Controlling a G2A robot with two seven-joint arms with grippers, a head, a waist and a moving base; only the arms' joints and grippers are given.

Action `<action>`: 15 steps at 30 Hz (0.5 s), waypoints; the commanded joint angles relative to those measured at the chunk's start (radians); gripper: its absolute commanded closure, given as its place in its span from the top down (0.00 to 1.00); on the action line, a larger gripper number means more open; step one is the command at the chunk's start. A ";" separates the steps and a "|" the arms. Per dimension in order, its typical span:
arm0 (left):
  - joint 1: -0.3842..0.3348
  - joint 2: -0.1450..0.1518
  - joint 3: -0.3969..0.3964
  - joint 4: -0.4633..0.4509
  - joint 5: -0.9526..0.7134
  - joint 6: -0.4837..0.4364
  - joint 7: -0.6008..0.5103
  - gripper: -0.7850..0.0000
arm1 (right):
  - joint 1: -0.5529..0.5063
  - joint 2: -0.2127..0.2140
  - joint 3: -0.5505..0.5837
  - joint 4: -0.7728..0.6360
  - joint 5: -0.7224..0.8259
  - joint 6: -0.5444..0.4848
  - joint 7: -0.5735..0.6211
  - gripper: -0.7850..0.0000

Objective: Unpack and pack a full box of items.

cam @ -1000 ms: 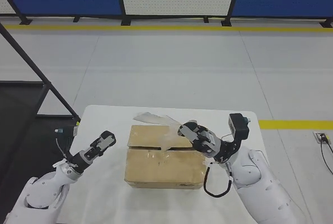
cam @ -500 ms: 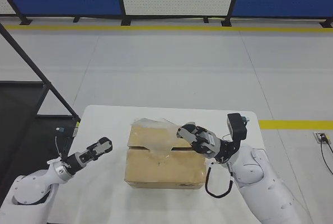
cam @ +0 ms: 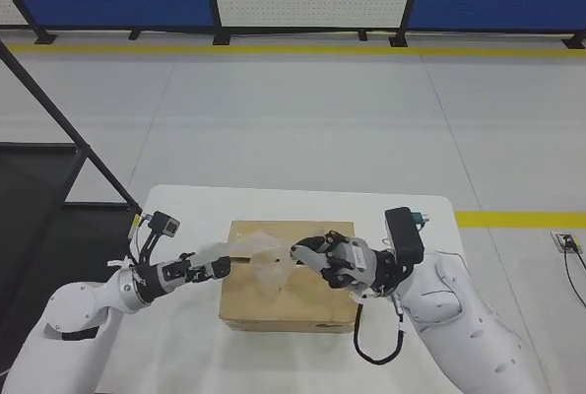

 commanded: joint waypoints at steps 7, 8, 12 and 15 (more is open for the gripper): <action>-0.092 -0.012 0.085 0.111 -0.097 0.128 -0.135 1.00 | 0.088 0.036 -0.110 0.003 -0.077 0.000 -0.110 0.00; -0.100 -0.014 0.093 0.125 -0.099 0.132 -0.134 0.87 | 0.097 0.041 -0.123 0.005 -0.086 0.000 -0.125 0.00; -0.120 -0.018 0.115 0.154 -0.102 0.133 -0.150 0.13 | 0.129 0.059 -0.164 0.022 -0.114 0.000 -0.186 0.00; -0.122 -0.019 0.116 0.163 -0.119 0.143 -0.169 0.00 | 0.146 0.072 -0.189 0.029 -0.137 0.000 -0.230 0.00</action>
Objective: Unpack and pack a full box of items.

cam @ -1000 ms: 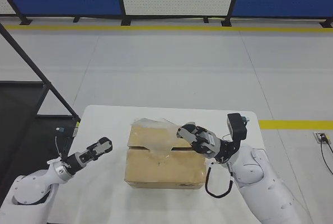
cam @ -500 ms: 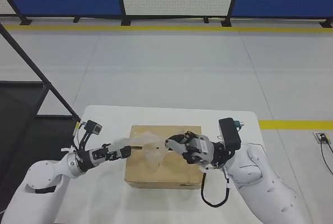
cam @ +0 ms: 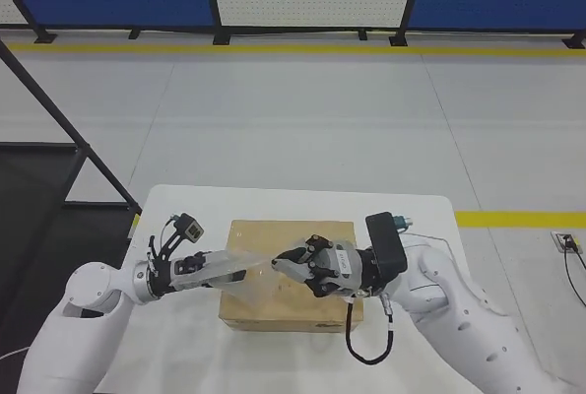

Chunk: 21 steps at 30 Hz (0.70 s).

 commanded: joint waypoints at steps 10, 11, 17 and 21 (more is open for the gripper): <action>-0.005 0.008 -0.013 0.025 -0.026 0.039 -0.092 0.00 | 0.033 0.045 -0.045 0.031 -0.081 0.000 -0.092 0.00; -0.004 0.009 -0.014 0.025 -0.021 0.041 -0.095 0.00 | 0.032 0.048 -0.044 0.032 -0.088 0.000 -0.097 0.00; 0.003 0.013 -0.024 0.026 -0.017 0.048 -0.092 0.09 | 0.021 0.060 -0.024 0.024 -0.131 0.000 -0.129 0.00; 0.008 0.016 -0.031 0.026 -0.029 0.057 -0.098 0.82 | 0.002 0.064 0.004 0.008 -0.177 0.000 -0.167 0.00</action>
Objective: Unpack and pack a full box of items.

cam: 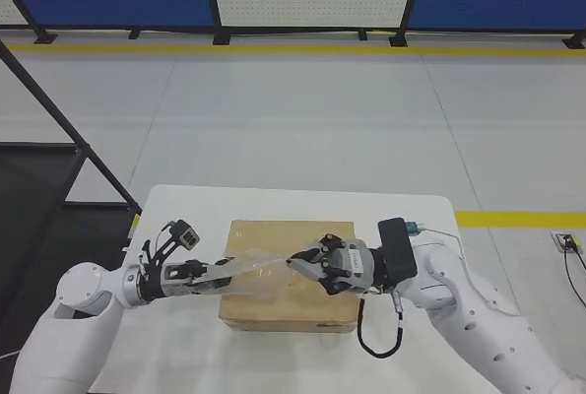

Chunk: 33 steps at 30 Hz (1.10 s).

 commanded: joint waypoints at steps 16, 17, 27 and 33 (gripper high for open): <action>-0.038 0.018 0.081 0.044 -0.186 0.075 -0.123 1.00 | -0.023 0.017 0.014 -0.058 -0.147 0.000 -0.120 0.00; -0.042 0.021 0.086 0.051 -0.204 0.081 -0.123 1.00 | -0.018 0.021 0.008 -0.060 -0.152 0.000 -0.119 0.00; -0.078 0.052 0.165 0.074 -0.216 0.111 -0.123 0.98 | 0.029 0.057 -0.033 -0.076 -0.156 0.000 -0.135 0.00; -0.093 0.072 0.210 0.084 -0.237 0.105 -0.123 0.31 | 0.044 0.073 -0.046 -0.079 -0.152 0.000 -0.141 0.00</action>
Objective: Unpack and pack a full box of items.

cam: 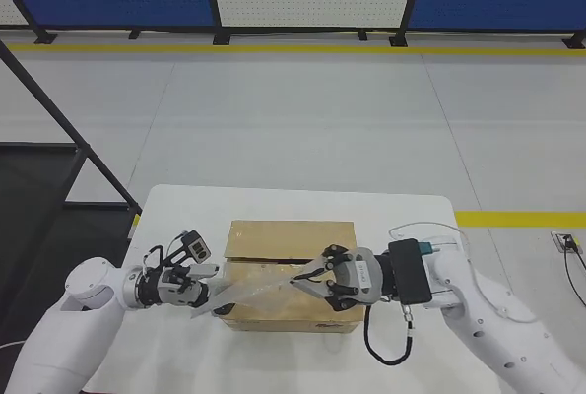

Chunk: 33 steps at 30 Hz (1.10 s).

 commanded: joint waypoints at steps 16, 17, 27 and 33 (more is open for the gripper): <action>-0.042 0.043 0.093 0.026 -0.076 -0.035 0.000 0.00 | 0.016 0.024 -0.019 0.005 0.004 0.000 -0.007 0.00; -0.043 0.044 0.095 0.028 -0.081 -0.042 0.000 0.00 | 0.016 0.024 -0.019 0.007 0.006 0.000 -0.007 0.00; -0.047 0.045 0.053 0.065 -0.151 -0.115 0.000 0.00 | 0.009 0.016 -0.011 0.045 0.079 0.000 0.024 1.00; -0.033 0.042 0.023 0.056 -0.147 -0.145 0.041 0.00 | -0.011 0.009 0.013 0.059 0.105 0.010 0.033 1.00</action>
